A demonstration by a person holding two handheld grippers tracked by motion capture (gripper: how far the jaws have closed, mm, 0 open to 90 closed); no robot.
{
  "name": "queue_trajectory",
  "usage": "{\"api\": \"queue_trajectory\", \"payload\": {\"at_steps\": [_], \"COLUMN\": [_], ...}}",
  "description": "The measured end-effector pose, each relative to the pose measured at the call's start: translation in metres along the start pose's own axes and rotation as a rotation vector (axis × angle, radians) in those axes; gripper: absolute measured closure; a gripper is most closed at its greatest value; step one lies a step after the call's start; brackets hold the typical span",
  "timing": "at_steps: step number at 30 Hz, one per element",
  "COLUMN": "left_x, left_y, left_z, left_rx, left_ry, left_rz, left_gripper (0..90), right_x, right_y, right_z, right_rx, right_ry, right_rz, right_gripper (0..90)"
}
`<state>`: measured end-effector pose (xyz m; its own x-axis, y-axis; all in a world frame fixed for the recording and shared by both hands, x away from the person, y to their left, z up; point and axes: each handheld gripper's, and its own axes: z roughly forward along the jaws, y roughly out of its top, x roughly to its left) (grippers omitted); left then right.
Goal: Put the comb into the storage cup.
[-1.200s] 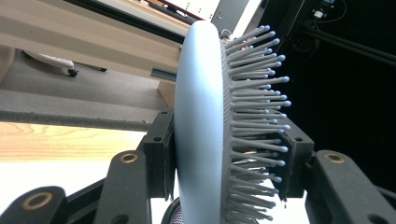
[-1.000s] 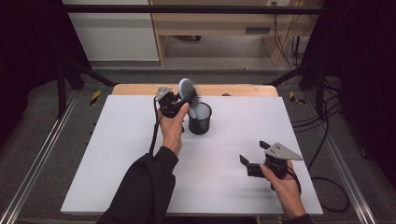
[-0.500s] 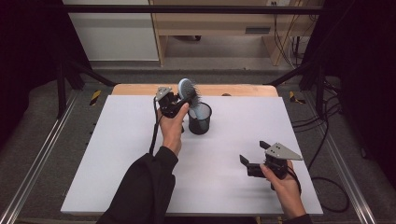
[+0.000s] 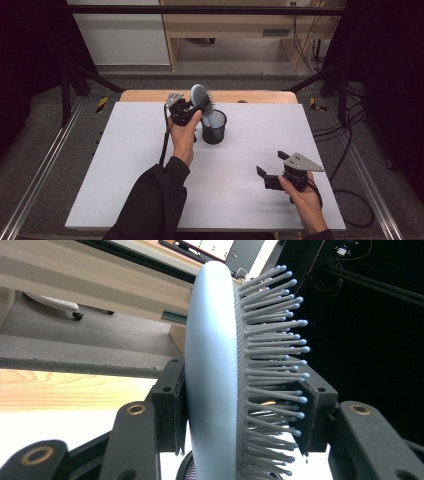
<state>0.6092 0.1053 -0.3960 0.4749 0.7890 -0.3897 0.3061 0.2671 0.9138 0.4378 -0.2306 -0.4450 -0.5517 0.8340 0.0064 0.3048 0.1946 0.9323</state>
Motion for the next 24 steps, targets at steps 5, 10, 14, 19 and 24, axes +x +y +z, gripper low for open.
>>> {"api": "queue_trajectory", "payload": {"at_steps": [5, 10, 14, 19, 24], "left_x": [0.0004, 0.0012, 0.0024, 0.0035, 0.0043], "left_y": [0.0001, 0.0000, -0.0001, -0.0002, -0.0005], "left_z": [-0.0002, -0.0007, -0.0010, -0.0012, -0.0020], "left_rx": [0.001, 0.001, 0.001, 0.001, 0.000], "left_ry": [-0.001, 0.000, 0.002, 0.002, 0.004], "left_rz": [-0.002, 0.001, -0.001, -0.005, -0.008], "left_gripper": [49.1, 48.6, 48.1, 47.6, 47.4], "right_x": [0.0002, 0.0002, 0.0002, 0.0003, 0.0003], "right_y": [0.0000, 0.0000, 0.0000, -0.0001, -0.0001], "right_z": [0.0002, 0.0003, 0.0004, 0.0005, 0.0006], "right_rx": [0.000, 0.001, 0.001, 0.001, 0.002], "right_ry": [0.000, 0.001, -0.001, 0.000, 0.000], "right_rz": [0.001, 0.000, 0.000, 0.000, 0.001], "right_gripper": [6.0, 6.0, 6.0, 6.0, 6.0]}}
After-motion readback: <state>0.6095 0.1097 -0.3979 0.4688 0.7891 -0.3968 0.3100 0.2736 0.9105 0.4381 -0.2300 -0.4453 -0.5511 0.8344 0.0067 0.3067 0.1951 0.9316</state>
